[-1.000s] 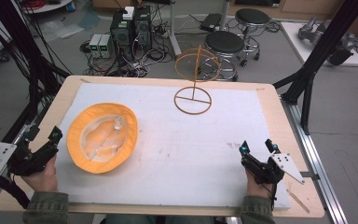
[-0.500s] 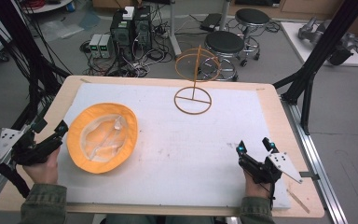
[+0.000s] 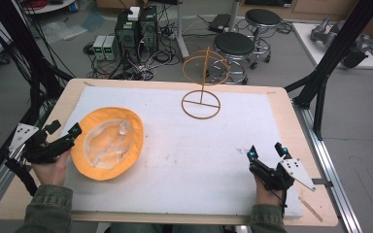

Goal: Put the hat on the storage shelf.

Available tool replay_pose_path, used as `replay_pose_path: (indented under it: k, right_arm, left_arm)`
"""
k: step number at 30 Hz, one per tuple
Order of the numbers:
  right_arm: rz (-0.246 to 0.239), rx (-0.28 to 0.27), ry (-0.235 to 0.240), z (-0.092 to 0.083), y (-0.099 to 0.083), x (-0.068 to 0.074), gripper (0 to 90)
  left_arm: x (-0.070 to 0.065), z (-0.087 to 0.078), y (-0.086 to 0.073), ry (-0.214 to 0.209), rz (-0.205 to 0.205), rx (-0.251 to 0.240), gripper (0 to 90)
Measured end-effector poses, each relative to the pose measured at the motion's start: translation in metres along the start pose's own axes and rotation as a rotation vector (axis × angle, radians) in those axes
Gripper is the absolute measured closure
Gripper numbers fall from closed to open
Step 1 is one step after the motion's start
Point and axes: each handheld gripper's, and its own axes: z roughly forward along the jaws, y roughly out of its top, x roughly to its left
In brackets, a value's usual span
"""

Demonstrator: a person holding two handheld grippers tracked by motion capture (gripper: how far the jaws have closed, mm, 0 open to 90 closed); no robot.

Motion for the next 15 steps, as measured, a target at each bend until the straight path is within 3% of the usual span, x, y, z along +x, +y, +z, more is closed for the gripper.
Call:
replay_pose_path:
  k: [7, 10, 15]
  right_arm:
    - [-0.01, 0.004, 0.003, 0.0, 0.0, 0.001, 11.3]
    - [-0.006, 0.007, 0.004, 0.001, 0.0, 0.001, 11.3]
    - [-0.01, 0.007, 0.01, 0.001, -0.001, 0.001, 11.3]
  left_arm:
    - [0.0, 0.005, 0.004, 0.002, -0.016, 0.033, 22.4]
    - [0.003, 0.009, 0.004, 0.005, -0.024, 0.075, 22.4]
    - [0.005, 0.018, 0.001, -0.031, -0.043, 0.168, 22.4]
